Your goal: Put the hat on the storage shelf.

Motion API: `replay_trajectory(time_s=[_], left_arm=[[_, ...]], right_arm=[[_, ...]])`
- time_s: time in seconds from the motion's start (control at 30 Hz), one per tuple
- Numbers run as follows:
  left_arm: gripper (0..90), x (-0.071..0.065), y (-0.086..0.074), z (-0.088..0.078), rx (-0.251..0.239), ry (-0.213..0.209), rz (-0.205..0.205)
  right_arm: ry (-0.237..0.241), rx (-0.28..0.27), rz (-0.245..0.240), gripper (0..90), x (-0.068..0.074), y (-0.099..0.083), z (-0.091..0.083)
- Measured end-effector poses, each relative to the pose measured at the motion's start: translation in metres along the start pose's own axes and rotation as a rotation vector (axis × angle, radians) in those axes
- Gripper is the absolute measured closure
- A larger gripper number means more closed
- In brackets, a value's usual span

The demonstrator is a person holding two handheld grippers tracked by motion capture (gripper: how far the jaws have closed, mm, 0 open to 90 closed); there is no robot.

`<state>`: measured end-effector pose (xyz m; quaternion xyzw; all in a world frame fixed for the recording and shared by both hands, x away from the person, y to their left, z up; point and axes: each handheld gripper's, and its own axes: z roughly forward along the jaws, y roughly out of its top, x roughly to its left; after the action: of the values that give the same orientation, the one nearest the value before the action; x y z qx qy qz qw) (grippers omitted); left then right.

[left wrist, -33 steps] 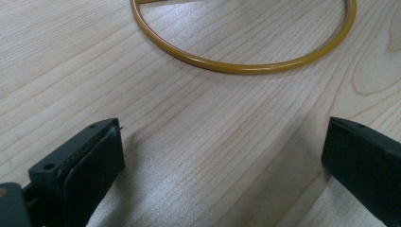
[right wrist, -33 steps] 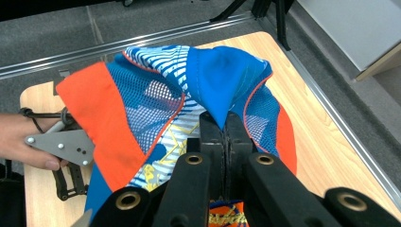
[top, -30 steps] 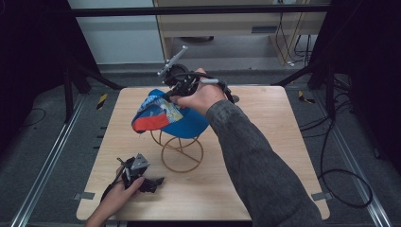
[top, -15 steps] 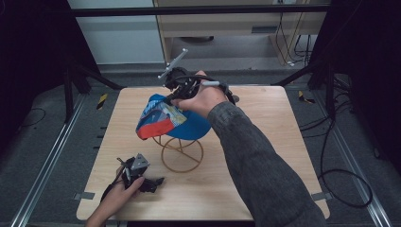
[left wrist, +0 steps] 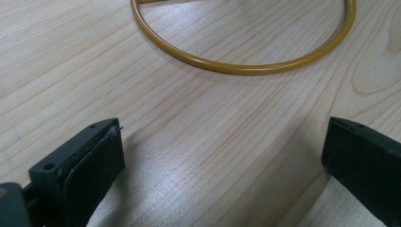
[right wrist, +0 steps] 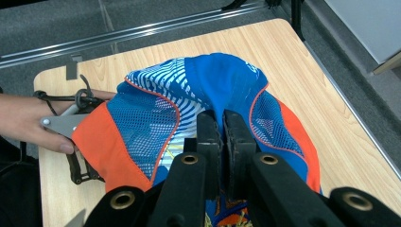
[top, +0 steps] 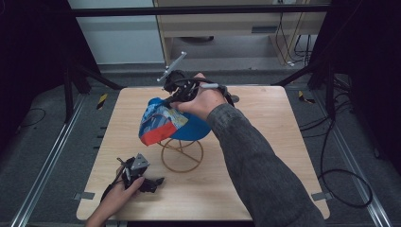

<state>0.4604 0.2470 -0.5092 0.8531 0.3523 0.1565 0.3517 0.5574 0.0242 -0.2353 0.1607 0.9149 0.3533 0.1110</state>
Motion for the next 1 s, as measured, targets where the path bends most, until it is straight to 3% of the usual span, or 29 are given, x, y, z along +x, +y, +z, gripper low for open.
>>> replay_trajectory(time_s=[0.5, 1.0], left_arm=[[0.0, 0.0001, 0.0, 0.0, 0.0, 0.0, 0.001], [0.0, 0.0001, 0.0, 0.0, 0.0, 0.0, 0.001]], right_arm=[[-0.004, -0.005, 0.015, 77.9, -0.0017, -0.0054, -0.0036], [-0.032, -0.006, 0.049, 57.3, -0.0015, -0.0095, -0.0084]])
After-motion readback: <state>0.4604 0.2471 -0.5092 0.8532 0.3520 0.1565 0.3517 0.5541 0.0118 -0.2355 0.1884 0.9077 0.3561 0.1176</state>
